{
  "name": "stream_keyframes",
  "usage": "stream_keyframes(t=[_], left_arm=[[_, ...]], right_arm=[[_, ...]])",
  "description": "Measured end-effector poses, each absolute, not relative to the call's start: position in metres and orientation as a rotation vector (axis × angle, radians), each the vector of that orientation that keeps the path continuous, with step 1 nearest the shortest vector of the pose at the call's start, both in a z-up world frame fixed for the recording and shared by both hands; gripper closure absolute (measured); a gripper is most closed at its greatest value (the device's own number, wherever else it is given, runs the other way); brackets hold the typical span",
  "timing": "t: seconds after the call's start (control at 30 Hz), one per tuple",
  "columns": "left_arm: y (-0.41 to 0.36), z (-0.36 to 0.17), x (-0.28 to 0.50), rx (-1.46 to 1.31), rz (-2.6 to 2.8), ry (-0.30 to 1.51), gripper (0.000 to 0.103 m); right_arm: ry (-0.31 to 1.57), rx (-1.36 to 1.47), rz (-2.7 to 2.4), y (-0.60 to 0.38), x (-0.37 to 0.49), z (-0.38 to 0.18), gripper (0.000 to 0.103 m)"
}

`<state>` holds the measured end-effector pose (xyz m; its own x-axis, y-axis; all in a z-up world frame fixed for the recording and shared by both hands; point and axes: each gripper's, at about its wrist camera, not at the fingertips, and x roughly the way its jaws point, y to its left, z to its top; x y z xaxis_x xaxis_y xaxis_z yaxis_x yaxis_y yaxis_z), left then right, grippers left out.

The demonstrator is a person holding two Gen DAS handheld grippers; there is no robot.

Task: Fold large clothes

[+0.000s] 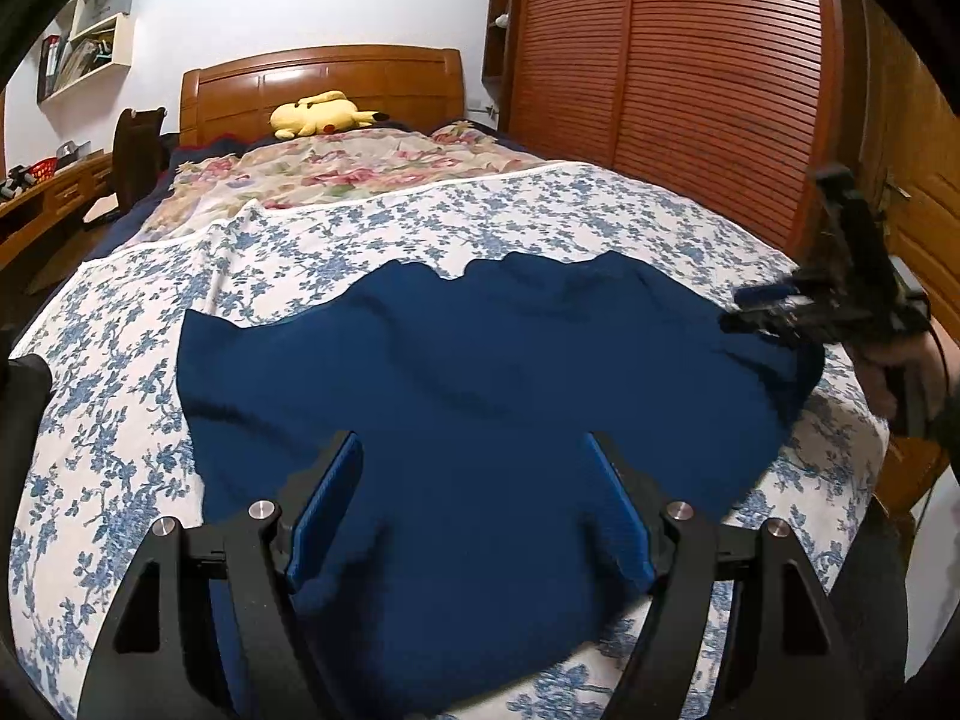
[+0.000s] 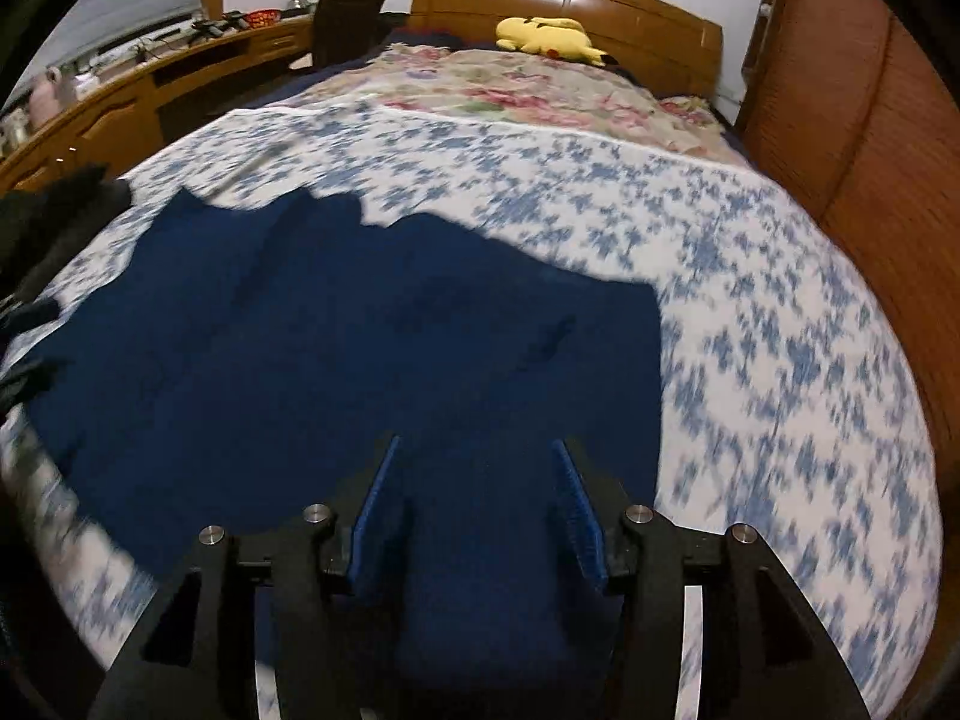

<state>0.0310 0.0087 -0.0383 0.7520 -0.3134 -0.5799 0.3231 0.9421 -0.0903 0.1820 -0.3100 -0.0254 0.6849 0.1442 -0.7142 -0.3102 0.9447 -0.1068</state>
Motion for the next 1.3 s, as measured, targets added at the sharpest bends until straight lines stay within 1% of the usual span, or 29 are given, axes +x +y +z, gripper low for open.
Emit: stream_keyframes(t=[0.2, 0.3, 0.37, 0.47, 0.57, 0.67, 0.83, 1.03, 1.17, 1.3], left_arm=[[-0.007, -0.041, 0.021, 0.030, -0.376, 0.634, 0.027], [-0.016, -0.044, 0.017, 0.029, -0.392, 0.645, 0.027], [-0.019, -0.047, 0.015, 0.010, -0.415, 0.663, 0.027], [-0.022, -0.050, 0.009, 0.008, -0.414, 0.670, 0.027], [-0.026, -0.053, 0.004, 0.025, -0.409, 0.672, 0.027], [-0.027, -0.054, 0.003, 0.028, -0.404, 0.675, 0.027], [-0.026, -0.062, 0.007, 0.030, -0.388, 0.702, 0.027], [-0.027, -0.070, 0.006, 0.048, -0.382, 0.724, 0.027], [-0.026, -0.074, 0.004, 0.054, -0.384, 0.729, 0.027], [-0.027, -0.077, 0.004, 0.063, -0.382, 0.735, 0.027]], right_arm=[[0.776, -0.198, 0.214, -0.347, 0.141, -0.038, 0.050], [0.835, -0.155, 0.194, -0.365, 0.141, -0.065, 0.050], [0.837, -0.138, 0.201, -0.370, 0.142, -0.080, 0.050], [0.820, -0.137, 0.184, -0.372, 0.138, -0.075, 0.050], [0.811, -0.146, 0.170, -0.362, 0.131, -0.066, 0.050], [0.757, -0.148, 0.169, -0.355, 0.116, -0.051, 0.050], [0.715, -0.133, 0.244, -0.327, 0.100, -0.044, 0.050], [0.727, -0.146, 0.338, -0.290, 0.105, -0.056, 0.050], [0.817, -0.213, 0.350, -0.274, 0.123, -0.086, 0.050], [0.817, -0.215, 0.353, -0.276, 0.123, -0.085, 0.050]])
